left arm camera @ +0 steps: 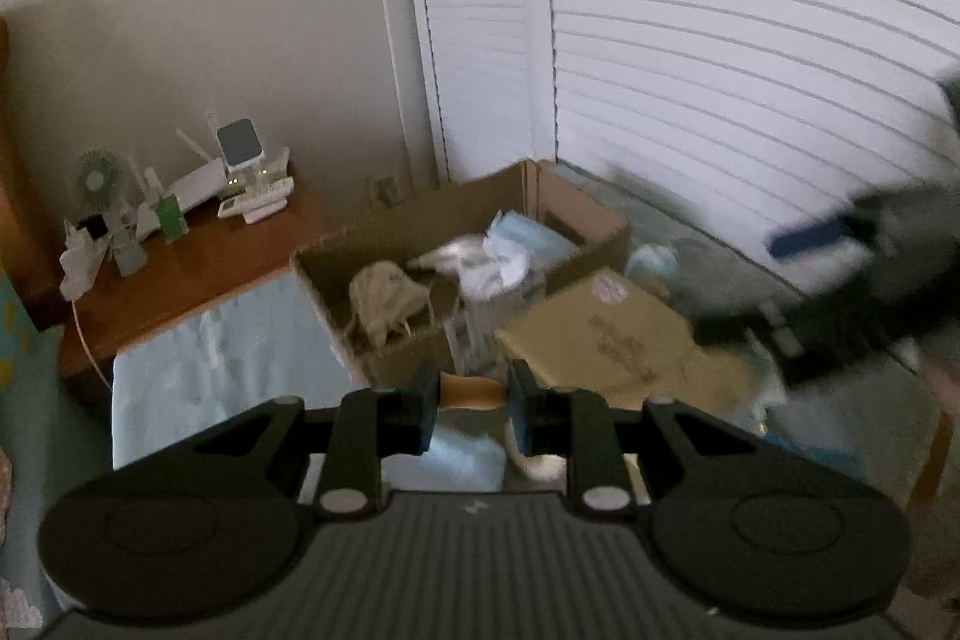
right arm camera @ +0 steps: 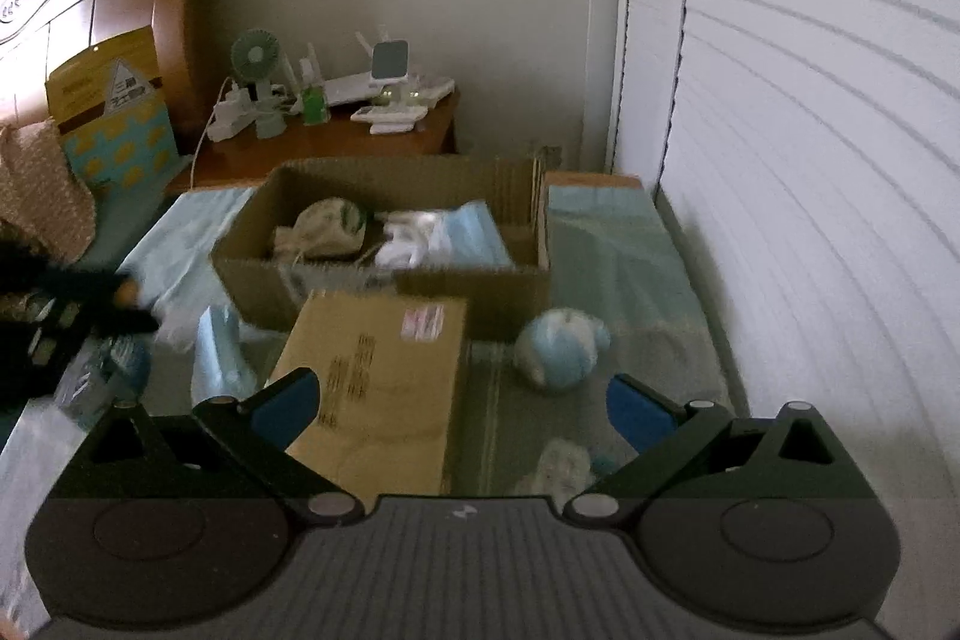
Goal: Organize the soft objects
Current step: 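Lower the orange piece into the cardboard box and open the left tool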
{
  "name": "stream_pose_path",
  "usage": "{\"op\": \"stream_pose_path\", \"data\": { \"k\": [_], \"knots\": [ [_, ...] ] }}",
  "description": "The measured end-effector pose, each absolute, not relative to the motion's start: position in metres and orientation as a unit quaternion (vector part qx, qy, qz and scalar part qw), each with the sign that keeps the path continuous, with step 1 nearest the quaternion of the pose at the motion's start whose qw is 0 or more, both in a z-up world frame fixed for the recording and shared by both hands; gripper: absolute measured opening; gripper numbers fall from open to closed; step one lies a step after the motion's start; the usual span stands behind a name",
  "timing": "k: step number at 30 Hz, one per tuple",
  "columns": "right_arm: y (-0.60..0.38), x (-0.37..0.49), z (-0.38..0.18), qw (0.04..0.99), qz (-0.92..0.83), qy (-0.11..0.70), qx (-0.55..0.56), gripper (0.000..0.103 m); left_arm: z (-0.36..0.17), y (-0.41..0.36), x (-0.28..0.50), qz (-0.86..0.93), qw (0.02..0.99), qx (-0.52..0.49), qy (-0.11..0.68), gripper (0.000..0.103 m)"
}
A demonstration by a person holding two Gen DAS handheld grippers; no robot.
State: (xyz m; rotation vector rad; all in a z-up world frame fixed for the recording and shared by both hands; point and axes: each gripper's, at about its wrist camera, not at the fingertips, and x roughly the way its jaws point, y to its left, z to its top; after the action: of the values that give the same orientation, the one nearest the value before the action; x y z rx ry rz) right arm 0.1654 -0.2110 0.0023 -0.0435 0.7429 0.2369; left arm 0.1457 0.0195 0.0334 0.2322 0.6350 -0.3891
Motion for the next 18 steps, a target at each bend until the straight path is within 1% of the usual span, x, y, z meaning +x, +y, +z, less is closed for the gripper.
{"op": "stream_pose_path", "data": {
  "k": [7,11,12,13,15,16,18],
  "knots": [
    [-0.212,0.146,-0.002,0.926,0.109,0.358,-0.044,0.103,0.044,0.008,0.199,-0.181,0.929,0.075,0.314,0.023],
    [-0.220,0.144,0.000,0.928,0.107,0.355,-0.035,0.103,0.045,0.002,0.225,-0.169,0.933,0.062,0.312,0.024],
    [-0.223,0.143,0.000,0.929,0.105,0.353,-0.033,0.103,0.044,0.000,0.232,-0.163,0.934,0.059,0.313,0.028],
    [-0.225,0.142,0.001,0.929,0.104,0.353,-0.032,0.103,0.043,-0.001,0.235,-0.161,0.934,0.058,0.313,0.034],
    [-0.229,0.141,0.002,0.930,0.101,0.352,-0.028,0.103,0.041,-0.003,0.241,-0.148,0.937,0.055,0.311,0.076],
    [-0.230,0.140,0.002,0.930,0.101,0.352,-0.027,0.103,0.039,-0.004,0.243,-0.140,0.939,0.055,0.308,0.081],
    [-0.233,0.137,0.003,0.931,0.100,0.350,-0.026,0.103,0.039,-0.004,0.243,-0.133,0.941,0.057,0.305,0.083]
  ]
}}
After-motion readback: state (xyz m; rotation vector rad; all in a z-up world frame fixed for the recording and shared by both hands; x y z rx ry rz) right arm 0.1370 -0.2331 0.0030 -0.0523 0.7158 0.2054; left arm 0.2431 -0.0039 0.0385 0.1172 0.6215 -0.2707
